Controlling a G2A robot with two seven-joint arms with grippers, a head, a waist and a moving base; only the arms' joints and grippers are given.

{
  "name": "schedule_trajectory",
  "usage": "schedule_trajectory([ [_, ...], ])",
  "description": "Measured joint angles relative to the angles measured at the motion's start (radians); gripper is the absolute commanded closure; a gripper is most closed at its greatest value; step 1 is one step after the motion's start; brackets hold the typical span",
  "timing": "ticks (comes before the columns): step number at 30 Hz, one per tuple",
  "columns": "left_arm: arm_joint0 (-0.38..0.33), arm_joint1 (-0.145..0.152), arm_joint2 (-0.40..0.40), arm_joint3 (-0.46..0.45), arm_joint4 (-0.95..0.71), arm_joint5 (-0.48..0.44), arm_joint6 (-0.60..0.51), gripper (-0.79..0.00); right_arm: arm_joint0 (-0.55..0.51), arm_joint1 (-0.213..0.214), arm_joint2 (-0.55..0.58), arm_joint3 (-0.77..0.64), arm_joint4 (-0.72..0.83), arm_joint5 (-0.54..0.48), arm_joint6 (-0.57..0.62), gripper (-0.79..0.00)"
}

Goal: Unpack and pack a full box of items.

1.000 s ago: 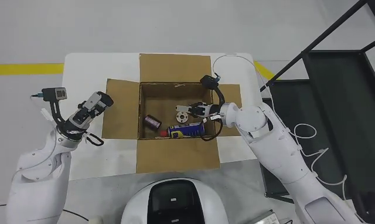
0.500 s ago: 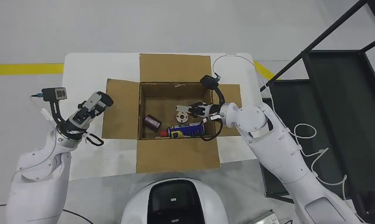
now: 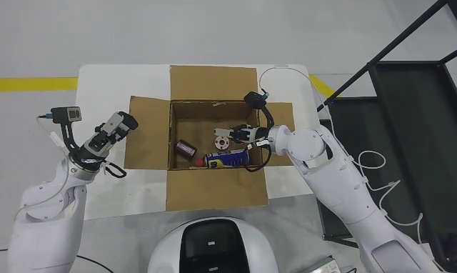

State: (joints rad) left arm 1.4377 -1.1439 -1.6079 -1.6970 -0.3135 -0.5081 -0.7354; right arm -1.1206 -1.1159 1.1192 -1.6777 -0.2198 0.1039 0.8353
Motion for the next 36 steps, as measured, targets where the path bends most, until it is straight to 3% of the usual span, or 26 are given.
schedule_trajectory([
  [36,0.0,0.0,0.0,0.0,0.0,0.0,0.0,-0.785,0.005,0.0,-0.022,0.008,-0.028,0.014,0.016,-0.785],
])
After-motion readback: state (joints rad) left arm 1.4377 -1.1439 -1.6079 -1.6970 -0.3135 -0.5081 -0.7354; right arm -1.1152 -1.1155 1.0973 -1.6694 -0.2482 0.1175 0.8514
